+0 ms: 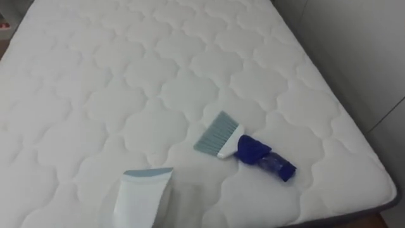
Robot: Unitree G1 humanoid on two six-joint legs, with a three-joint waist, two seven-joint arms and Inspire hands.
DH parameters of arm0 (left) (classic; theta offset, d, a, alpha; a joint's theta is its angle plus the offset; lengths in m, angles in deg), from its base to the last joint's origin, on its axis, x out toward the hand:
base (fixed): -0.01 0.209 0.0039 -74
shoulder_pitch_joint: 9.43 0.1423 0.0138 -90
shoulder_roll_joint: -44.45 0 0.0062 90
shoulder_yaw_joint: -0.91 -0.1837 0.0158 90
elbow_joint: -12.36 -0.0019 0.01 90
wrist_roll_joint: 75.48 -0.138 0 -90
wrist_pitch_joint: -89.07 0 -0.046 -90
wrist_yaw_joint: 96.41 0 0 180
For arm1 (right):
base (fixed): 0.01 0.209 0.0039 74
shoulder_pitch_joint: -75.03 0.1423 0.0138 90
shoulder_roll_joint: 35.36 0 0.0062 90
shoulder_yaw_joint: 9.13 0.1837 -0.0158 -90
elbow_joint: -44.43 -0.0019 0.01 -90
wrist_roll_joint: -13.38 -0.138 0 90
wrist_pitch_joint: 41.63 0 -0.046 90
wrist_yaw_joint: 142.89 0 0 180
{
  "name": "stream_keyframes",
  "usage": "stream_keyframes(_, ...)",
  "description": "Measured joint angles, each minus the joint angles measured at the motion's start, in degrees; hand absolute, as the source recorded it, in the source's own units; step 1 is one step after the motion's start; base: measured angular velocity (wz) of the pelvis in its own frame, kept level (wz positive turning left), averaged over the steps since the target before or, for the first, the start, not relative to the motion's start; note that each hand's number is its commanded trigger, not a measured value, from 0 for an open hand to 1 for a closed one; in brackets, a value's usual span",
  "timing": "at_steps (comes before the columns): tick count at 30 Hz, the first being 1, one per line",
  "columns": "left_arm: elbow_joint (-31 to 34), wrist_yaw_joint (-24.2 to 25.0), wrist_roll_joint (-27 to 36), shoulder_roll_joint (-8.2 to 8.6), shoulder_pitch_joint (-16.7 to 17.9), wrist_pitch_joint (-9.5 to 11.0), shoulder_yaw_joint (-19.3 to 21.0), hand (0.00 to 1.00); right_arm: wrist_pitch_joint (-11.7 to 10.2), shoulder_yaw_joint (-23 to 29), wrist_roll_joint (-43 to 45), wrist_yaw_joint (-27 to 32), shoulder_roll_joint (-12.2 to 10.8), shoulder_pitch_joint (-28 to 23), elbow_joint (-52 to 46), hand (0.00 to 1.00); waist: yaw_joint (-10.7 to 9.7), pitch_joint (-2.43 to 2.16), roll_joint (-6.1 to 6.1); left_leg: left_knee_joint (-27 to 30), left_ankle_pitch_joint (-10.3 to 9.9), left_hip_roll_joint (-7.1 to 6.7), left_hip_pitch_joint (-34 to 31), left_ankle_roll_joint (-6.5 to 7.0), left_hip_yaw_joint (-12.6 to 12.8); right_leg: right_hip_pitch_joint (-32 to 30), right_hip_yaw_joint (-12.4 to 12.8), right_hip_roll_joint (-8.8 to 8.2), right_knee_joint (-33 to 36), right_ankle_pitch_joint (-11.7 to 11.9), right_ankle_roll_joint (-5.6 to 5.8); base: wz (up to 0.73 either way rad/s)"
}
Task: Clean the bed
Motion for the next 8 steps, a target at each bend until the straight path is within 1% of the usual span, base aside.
stream_keyframes(1,0.0,0.0,0.0,0.0,0.2,-0.6,0.3,0.0,0.4,0.1,0.9,-0.2,0.0,0.0,0.8,0.0,0.0,-0.02,-0.09,0.0,0.0,0.0,0.1,0.0,0.0,0.1,-0.1,-0.01,0.0,0.0,0.0,0.07)
stream_keyframes(2,-0.1,0.4,0.0,0.0,0.7,-1.9,0.7,0.0,1.8,0.2,2.8,-0.7,0.0,0.5,2.1,0.0,0.1,0.15,-0.3,0.0,0.0,0.01,0.5,0.0,0.0,0.6,-0.1,-0.03,0.0,0.0,0.0,0.06)
stream_keyframes(3,-0.5,0.8,-0.4,0.0,1.0,-3.1,0.9,0.0,3.1,0.2,4.9,-1.4,0.0,0.6,3.4,0.0,0.0,0.19,-0.43,0.0,0.0,0.0,1.1,0.0,-0.1,1.4,-0.3,-0.06,-0.1,0.0,0.03,0.07)
stream_keyframes(4,-0.9,1.1,-0.9,0.01,1.1,-3.6,0.9,0.0,3.8,0.2,5.8,-1.8,0.0,0.7,3.9,0.0,0.1,0.24,-0.49,0.0,0.0,-0.02,1.4,0.0,-0.1,1.8,-0.3,-0.1,-0.4,-0.1,0.08,0.08)
stream_keyframes(5,-2.2,1.5,-1.2,0.09,1.0,-4.5,0.9,0.0,5.2,0.2,7.5,-2.9,-0.1,0.8,4.2,0.0,0.1,0.34,-0.52,0.0,0.0,-0.05,1.9,0.0,-0.1,2.5,-0.3,-0.18,-0.5,-0.3,0.11,0.05)
stream_keyframes(6,-3.2,2.0,-1.5,0.24,0.9,-5.3,0.9,0.0,6.2,0.2,9.3,-4.1,-0.3,0.9,4.2,0.0,0.1,0.29,-0.71,0.1,0.0,-0.12,2.0,0.0,-0.1,2.6,-0.2,-0.27,-0.5,-0.6,0.17,0.0)
stream_keyframes(7,-3.8,2.2,-2.0,0.44,0.7,-5.8,1.0,0.0,6.6,0.2,10.3,-4.7,-0.3,1.1,4.3,0.0,0.1,0.35,-0.81,0.1,0.0,-0.11,2.0,0.0,-0.1,2.5,-0.2,-0.28,-0.4,-0.6,0.18,0.0)
stream_keyframes(8,-4.5,2.6,-2.3,0.8,0.4,-6.6,1.0,0.0,7.4,0.2,11.7,-5.8,-0.3,1.4,4.3,0.0,0.2,0.4,-0.95,0.1,0.0,-0.1,1.9,0.01,-0.1,2.4,-0.2,-0.28,-0.3,-0.6,0.19,0.0)
